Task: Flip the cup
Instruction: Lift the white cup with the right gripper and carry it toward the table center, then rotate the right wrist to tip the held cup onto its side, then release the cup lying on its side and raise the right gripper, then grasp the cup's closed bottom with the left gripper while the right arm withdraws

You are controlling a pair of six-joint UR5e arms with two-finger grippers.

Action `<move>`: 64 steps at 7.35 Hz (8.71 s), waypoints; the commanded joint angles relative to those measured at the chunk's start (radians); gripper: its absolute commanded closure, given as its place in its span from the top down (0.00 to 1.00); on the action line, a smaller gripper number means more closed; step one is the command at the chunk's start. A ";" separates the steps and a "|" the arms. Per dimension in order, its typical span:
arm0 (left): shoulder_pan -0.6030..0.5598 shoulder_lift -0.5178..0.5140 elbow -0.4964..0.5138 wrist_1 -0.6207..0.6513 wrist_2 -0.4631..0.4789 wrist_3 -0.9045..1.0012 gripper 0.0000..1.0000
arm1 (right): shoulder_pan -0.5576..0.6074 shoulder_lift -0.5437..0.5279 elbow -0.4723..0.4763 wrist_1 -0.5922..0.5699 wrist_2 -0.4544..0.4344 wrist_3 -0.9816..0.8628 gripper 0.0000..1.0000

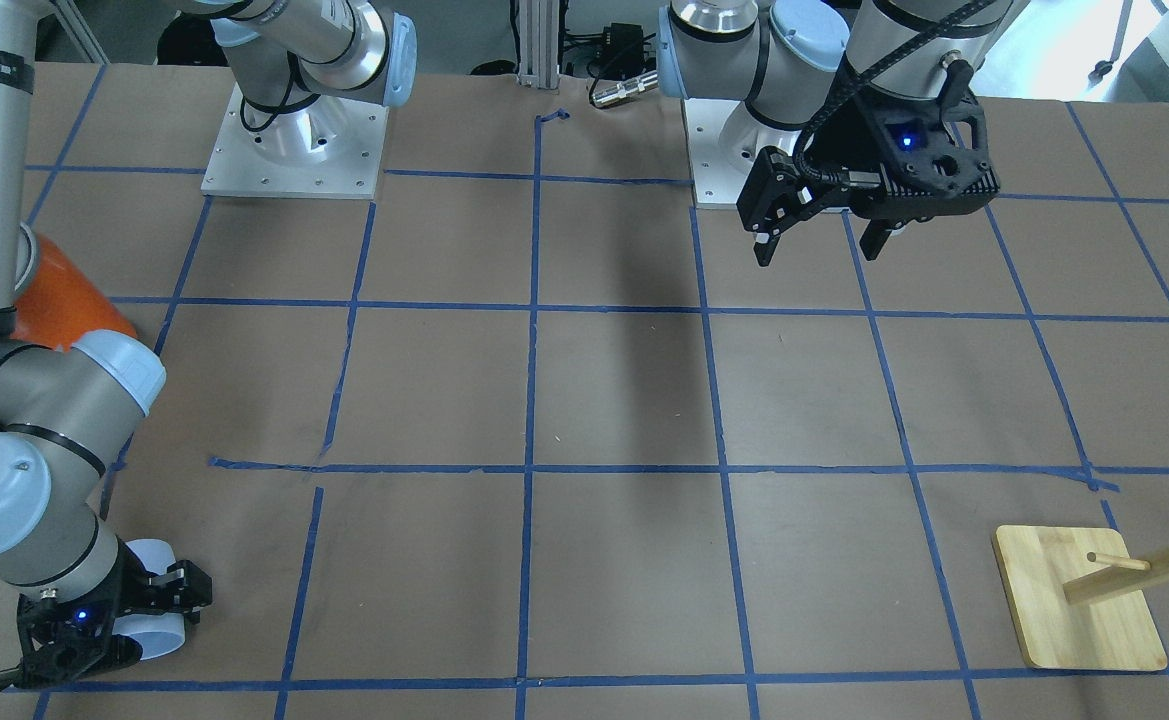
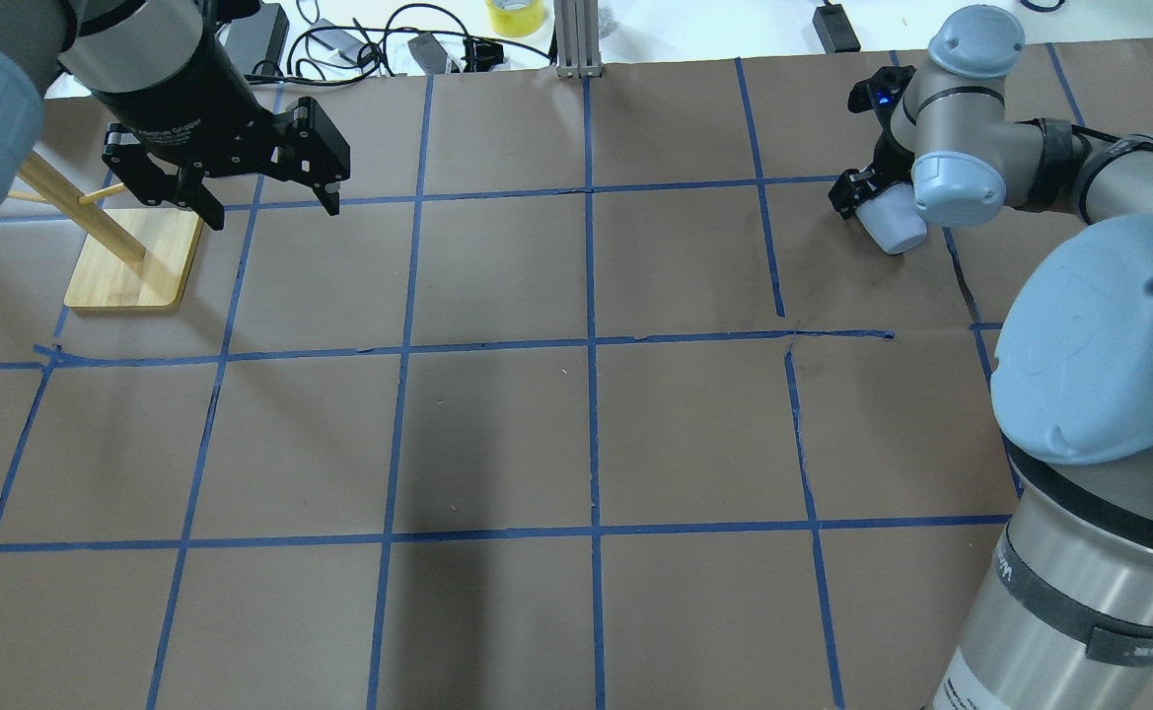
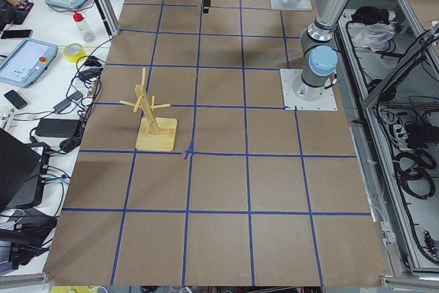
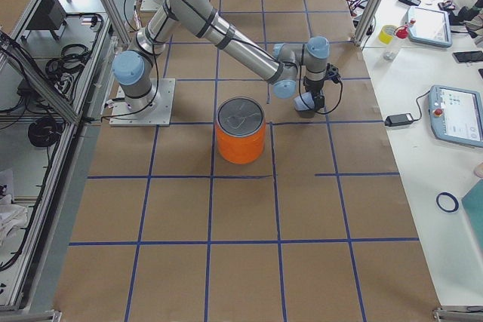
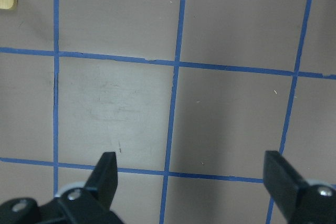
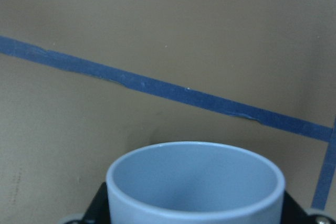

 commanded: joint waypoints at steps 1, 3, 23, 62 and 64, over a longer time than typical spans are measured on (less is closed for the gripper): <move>0.000 0.000 0.000 0.000 0.000 0.000 1.00 | 0.000 0.000 -0.001 0.000 0.007 -0.001 0.55; 0.000 0.000 0.000 0.000 0.000 0.000 1.00 | 0.000 -0.005 -0.003 -0.001 0.006 -0.001 0.26; 0.000 0.000 0.000 -0.002 0.000 0.000 1.00 | 0.661 -0.140 0.066 0.094 0.089 -0.659 0.00; 0.104 -0.270 -0.271 0.290 -0.550 0.254 1.00 | 0.259 -0.610 0.063 0.732 0.239 -0.402 1.00; 0.107 -0.337 -0.287 0.296 -0.648 0.361 1.00 | 0.259 -0.675 0.063 0.775 0.213 -0.316 1.00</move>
